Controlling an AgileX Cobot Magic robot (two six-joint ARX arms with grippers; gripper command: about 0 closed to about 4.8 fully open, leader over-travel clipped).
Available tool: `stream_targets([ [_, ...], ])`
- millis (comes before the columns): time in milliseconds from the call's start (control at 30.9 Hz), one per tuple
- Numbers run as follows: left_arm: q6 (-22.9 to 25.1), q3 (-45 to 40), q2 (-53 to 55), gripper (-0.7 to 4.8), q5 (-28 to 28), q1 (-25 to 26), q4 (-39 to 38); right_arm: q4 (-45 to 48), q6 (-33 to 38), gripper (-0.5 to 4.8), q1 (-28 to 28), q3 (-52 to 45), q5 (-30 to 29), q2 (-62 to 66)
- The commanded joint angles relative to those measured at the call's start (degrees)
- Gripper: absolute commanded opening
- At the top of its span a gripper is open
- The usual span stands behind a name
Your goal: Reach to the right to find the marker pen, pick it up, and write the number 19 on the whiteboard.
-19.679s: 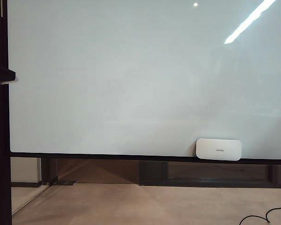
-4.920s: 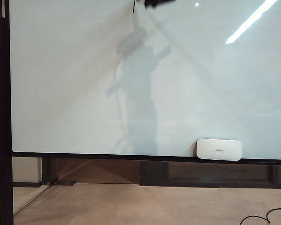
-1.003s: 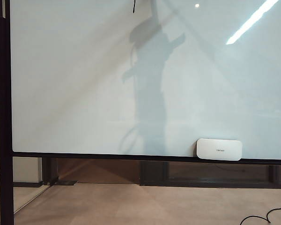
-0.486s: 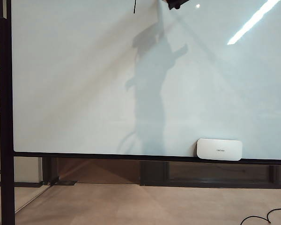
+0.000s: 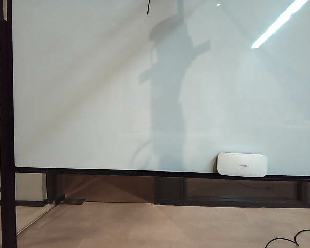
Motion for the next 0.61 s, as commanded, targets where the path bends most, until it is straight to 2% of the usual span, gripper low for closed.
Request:
stream_targets([
  [32, -0.26, 0.31, 0.07, -0.05, 1.44, -0.09, -0.61, 1.7, -1.11, -0.02, -0.09, 0.09, -1.81, 0.28],
  [615, -1.05, 0.31, 0.07, -0.05, 2.6, -0.09, -2.14, 4.63, -1.42, -0.03, -1.81, 0.11, -2.47, 2.05],
])
